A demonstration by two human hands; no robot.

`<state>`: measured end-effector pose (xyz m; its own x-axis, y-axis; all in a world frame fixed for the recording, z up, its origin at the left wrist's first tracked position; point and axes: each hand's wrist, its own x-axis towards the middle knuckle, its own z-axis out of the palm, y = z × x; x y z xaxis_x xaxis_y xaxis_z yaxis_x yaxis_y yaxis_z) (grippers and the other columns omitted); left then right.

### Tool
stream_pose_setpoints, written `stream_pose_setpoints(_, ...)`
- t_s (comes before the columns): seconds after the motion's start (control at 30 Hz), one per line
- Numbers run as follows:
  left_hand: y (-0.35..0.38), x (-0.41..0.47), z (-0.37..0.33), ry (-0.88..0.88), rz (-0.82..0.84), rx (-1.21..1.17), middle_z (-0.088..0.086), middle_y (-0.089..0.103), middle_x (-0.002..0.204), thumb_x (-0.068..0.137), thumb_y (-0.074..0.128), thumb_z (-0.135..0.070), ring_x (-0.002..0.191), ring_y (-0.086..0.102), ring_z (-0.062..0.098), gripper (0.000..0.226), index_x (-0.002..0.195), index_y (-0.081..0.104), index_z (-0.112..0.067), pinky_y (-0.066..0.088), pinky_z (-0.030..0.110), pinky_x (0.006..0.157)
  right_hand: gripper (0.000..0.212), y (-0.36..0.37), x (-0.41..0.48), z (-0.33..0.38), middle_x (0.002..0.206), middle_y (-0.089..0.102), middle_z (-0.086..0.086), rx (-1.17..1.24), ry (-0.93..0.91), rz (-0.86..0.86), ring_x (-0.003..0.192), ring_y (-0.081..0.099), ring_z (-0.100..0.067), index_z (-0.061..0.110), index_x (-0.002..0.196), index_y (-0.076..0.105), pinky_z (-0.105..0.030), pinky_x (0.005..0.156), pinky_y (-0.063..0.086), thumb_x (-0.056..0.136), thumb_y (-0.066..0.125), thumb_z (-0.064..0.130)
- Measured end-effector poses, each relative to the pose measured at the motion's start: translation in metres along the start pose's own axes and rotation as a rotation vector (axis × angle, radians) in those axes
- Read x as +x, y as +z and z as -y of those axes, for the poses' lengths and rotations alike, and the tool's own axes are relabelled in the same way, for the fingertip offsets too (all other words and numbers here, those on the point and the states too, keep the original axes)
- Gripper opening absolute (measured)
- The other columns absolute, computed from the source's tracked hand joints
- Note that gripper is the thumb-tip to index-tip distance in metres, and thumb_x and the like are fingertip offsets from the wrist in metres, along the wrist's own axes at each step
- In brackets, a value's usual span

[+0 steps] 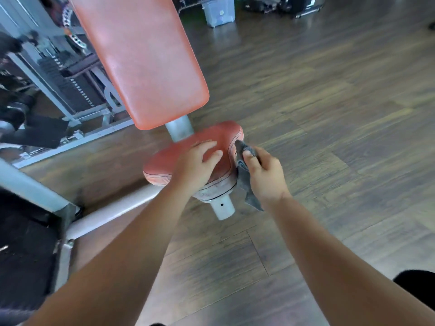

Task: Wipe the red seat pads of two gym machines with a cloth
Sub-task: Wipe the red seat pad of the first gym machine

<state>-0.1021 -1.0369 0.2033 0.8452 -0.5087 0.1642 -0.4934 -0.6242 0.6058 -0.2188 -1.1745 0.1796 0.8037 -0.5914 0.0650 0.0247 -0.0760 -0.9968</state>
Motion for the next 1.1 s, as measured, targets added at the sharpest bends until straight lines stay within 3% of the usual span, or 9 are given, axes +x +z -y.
stream_pose_setpoints(0.1, -0.007, -0.029, -0.028, -0.009, -0.129, -0.261, -0.011, 0.068, 0.135, 0.097, 0.061, -0.042, 0.129, 0.058, 0.006, 0.039, 0.131, 0.07, -0.025, 0.041, 0.037, 0.116, 0.02, -0.001, -0.011, 0.026, 0.099, 0.075, 0.007, 0.064, -0.008, -0.039, 0.096, 0.07, -0.008, 0.025, 0.11, 0.073, -0.03, 0.089, 0.056, 0.096, 0.059, 0.031)
stream_pose_setpoints(0.23, 0.001, -0.062, -0.057, -0.043, -0.071, -0.625, -0.014, 0.065, 0.139, 0.09, 0.058, -0.052, 0.132, 0.056, 0.002, 0.053, 0.139, 0.061, -0.034, 0.042, 0.036, 0.116, 0.023, 0.013, -0.028, 0.05, 0.117, 0.066, -0.006, 0.098, -0.011, -0.032, 0.106, 0.069, -0.017, 0.028, 0.106, 0.074, -0.044, 0.098, 0.055, 0.087, 0.065, 0.038)
stream_pose_setpoints(0.33, 0.003, -0.078, -0.07, -0.081, -0.137, -0.764, -0.021, 0.062, 0.137, 0.1, 0.058, -0.038, 0.128, 0.054, -0.011, 0.039, 0.138, 0.054, -0.046, 0.041, 0.016, 0.108, 0.019, 0.025, -0.038, 0.064, 0.103, 0.074, -0.012, 0.215, 0.037, 0.056, 0.099, 0.072, -0.028, 0.022, 0.098, 0.075, -0.057, 0.093, 0.056, 0.089, 0.061, 0.032)
stream_pose_setpoints(0.4, 0.002, -0.084, -0.072, -0.094, -0.22, -0.787, -0.015, 0.055, 0.147, 0.105, 0.056, -0.024, 0.128, 0.049, -0.018, 0.047, 0.151, 0.046, -0.03, 0.037, 0.006, 0.103, 0.022, 0.031, -0.042, 0.072, 0.095, 0.076, -0.012, 0.335, 0.082, 0.105, 0.095, 0.073, -0.027, 0.013, 0.097, 0.075, -0.053, 0.094, 0.057, 0.094, 0.054, 0.017)
stream_pose_setpoints(0.5, -0.002, -0.087, -0.069, -0.117, -0.327, -0.825, -0.005, 0.054, 0.152, 0.101, 0.059, -0.029, 0.139, 0.05, 0.002, 0.057, 0.154, 0.041, -0.02, 0.039, 0.024, 0.116, 0.03, 0.034, -0.047, 0.079, 0.096, 0.078, -0.009, 0.437, 0.129, 0.183, 0.096, 0.075, -0.022, 0.008, 0.097, 0.077, -0.041, 0.092, 0.058, 0.096, 0.047, 0.007)
stream_pose_setpoints(0.6, -0.003, -0.091, -0.059, -0.141, -0.416, -0.813, -0.005, 0.061, 0.143, 0.094, 0.058, -0.045, 0.136, 0.056, 0.016, 0.056, 0.146, 0.051, -0.025, 0.041, 0.046, 0.117, 0.025, 0.038, -0.046, 0.077, 0.108, 0.076, -0.017, 0.47, 0.174, 0.24, 0.107, 0.072, -0.03, 0.003, 0.105, 0.076, -0.044, 0.099, 0.056, 0.095, 0.054, 0.01)
stream_pose_setpoints(0.73, -0.009, -0.099, -0.044, -0.168, -0.471, -0.778, -0.006, 0.065, 0.137, 0.098, 0.056, -0.042, 0.131, 0.058, 0.011, 0.048, 0.143, 0.053, -0.027, 0.043, 0.043, 0.116, 0.025, 0.045, -0.032, 0.07, 0.112, 0.075, -0.018, 0.325, 0.126, 0.317, 0.107, 0.072, -0.031, 0.001, 0.109, 0.074, -0.049, 0.101, 0.055, 0.095, 0.055, 0.008)
stream_pose_setpoints(0.87, -0.018, -0.105, -0.018, -0.258, -0.532, -0.803, -0.009, 0.07, 0.127, 0.099, 0.056, -0.043, 0.122, 0.063, 0.008, 0.043, 0.141, 0.055, -0.035, 0.047, 0.035, 0.111, 0.024, 0.056, 0.0, 0.057, 0.101, 0.077, 0.002, -0.058, -0.082, 0.349, 0.102, 0.072, -0.021, 0.02, 0.103, 0.076, -0.049, 0.099, 0.055, 0.087, 0.059, 0.018)
stream_pose_setpoints(1.1, -0.009, -0.122, 0.045, -0.463, -0.734, -0.979, -0.007, 0.076, 0.098, 0.09, 0.059, -0.047, 0.099, 0.071, 0.02, 0.021, 0.108, 0.07, -0.045, 0.052, 0.054, 0.103, 0.036, 0.075, 0.056, 0.028, 0.139, 0.063, 0.005, -0.841, -0.524, 0.704, 0.132, 0.054, -0.012, 0.023, 0.128, 0.068, -0.019, 0.113, 0.031, 0.093, 0.063, 0.017)
